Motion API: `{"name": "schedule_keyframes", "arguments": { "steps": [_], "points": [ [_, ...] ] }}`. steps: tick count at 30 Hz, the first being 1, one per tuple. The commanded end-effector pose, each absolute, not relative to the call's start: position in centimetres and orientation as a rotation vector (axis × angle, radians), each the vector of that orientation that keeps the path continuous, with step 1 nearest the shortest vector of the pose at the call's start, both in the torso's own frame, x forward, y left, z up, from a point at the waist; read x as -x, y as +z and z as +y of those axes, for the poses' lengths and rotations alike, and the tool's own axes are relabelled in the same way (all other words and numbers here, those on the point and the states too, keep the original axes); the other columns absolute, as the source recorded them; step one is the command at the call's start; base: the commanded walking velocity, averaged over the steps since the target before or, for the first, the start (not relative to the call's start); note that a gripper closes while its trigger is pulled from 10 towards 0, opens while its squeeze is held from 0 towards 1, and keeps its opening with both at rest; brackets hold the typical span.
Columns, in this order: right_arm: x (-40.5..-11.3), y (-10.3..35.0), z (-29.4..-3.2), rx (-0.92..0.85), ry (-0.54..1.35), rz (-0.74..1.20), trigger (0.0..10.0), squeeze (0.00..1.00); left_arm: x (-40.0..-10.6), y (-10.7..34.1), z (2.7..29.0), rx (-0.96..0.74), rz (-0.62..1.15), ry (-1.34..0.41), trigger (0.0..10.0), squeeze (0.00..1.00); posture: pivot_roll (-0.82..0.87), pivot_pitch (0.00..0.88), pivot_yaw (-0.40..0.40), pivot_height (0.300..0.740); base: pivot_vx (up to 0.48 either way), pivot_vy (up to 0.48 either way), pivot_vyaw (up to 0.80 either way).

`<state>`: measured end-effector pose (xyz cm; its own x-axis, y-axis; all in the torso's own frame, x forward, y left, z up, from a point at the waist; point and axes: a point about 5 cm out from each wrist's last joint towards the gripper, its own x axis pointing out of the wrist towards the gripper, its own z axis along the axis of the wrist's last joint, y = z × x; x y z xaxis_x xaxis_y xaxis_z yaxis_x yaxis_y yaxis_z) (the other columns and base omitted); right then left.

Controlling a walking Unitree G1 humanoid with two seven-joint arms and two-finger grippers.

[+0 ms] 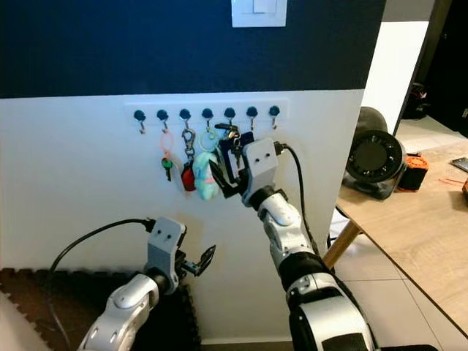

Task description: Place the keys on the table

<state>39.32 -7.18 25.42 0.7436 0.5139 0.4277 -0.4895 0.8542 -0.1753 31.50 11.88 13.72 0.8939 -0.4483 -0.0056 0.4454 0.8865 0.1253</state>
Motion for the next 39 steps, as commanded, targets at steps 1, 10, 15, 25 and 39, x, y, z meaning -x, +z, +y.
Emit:
{"name": "schedule_keyframes", "arguments": {
  "steps": [1, 10, 15, 25, 39],
  "points": [
    [-39.6, 25.9, -7.3, 0.015, 0.526, -0.484, 7.5, 0.00, -31.4, 13.8, 11.8, -0.121, -0.028, -0.471, 10.0, 0.00, 0.08, 0.096, 0.026, 0.740, 0.000, 0.000, 0.00],
    [-39.6, 25.9, -7.5, -0.003, 0.518, -0.483, 0.0, 0.00, -31.4, 13.7, 11.7, -0.120, -0.028, -0.472, 10.0, 0.00, 0.08, 0.095, 0.027, 0.740, 0.000, 0.000, 0.00],
    [-39.7, 26.0, -7.5, -0.011, 0.512, -0.482, 0.0, 0.00, -31.4, 13.7, 11.7, -0.121, -0.027, -0.472, 10.0, 0.00, 0.08, 0.094, 0.026, 0.740, 0.000, 0.000, 0.00],
    [-39.8, 26.0, -7.6, -0.020, 0.508, -0.480, 0.0, 0.00, -31.4, 13.7, 11.8, -0.122, -0.026, -0.471, 10.0, 0.00, 0.08, 0.091, 0.025, 0.740, 0.000, 0.000, 0.00],
    [-39.1, 29.0, -7.5, -0.036, 0.514, -0.641, 0.0, 0.00, -31.4, 13.9, 11.8, -0.123, -0.031, -0.470, 10.0, 0.00, 0.08, 0.094, 0.026, 0.740, 0.000, 0.000, 0.00]
  ]
}}
